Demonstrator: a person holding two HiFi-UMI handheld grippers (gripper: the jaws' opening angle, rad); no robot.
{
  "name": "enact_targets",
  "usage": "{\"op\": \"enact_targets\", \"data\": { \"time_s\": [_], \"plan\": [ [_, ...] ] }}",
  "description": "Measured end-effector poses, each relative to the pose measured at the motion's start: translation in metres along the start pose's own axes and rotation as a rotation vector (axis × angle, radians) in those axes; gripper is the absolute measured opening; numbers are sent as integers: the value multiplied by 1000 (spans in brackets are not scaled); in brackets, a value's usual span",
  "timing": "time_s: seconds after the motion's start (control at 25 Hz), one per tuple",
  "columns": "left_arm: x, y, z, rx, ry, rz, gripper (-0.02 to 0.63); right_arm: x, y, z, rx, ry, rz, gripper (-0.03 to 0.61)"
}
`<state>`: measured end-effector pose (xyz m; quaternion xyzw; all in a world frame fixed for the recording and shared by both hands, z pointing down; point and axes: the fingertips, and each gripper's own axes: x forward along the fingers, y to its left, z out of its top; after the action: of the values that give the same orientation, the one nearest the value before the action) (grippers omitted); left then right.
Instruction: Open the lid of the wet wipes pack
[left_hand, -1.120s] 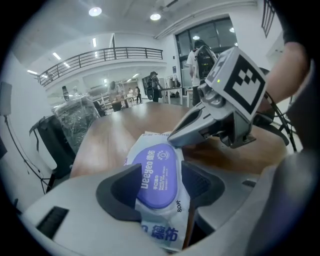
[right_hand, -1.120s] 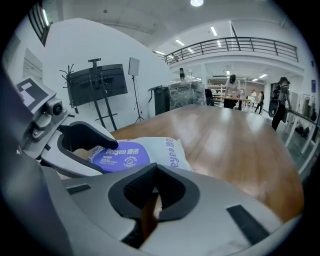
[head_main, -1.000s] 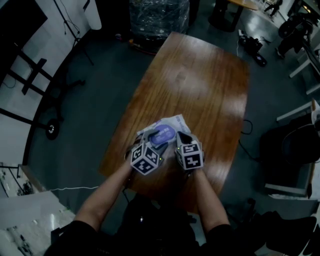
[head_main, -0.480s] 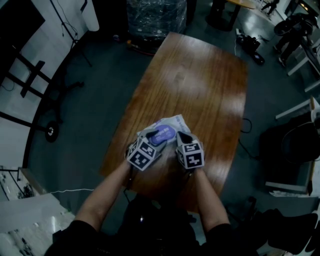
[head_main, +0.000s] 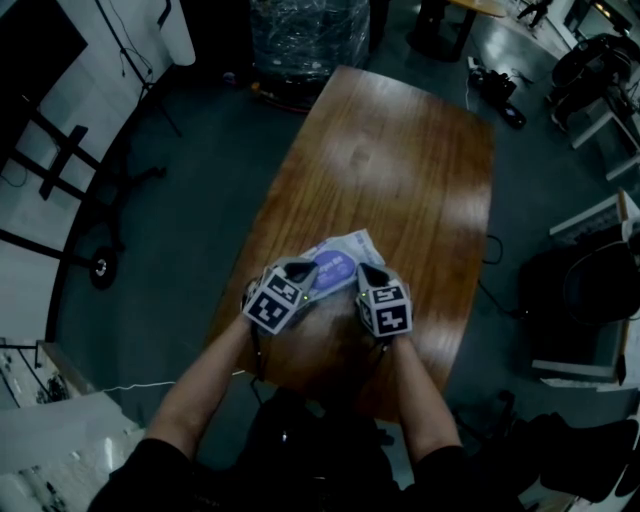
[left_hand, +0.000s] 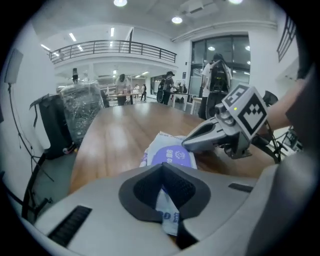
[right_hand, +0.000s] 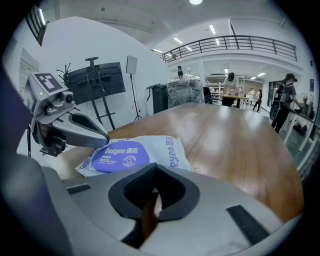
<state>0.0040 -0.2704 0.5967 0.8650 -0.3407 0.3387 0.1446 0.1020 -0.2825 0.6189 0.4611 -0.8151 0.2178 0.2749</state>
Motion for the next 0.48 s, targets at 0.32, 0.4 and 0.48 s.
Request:
{"op": "enact_targets", "data": {
  "time_s": [0.32,0.4,0.48],
  "plan": [
    [13,-30,10,164,-12,-28,202,-1,3,0,18,-5,-18,11],
    [18,-33,10,195,2,-22,246,-1,3,-1,25,-2,-20,11],
    [22,-32,9,227,23,-7,262,-2,3,0,30,-2,-20,12]
  ]
}}
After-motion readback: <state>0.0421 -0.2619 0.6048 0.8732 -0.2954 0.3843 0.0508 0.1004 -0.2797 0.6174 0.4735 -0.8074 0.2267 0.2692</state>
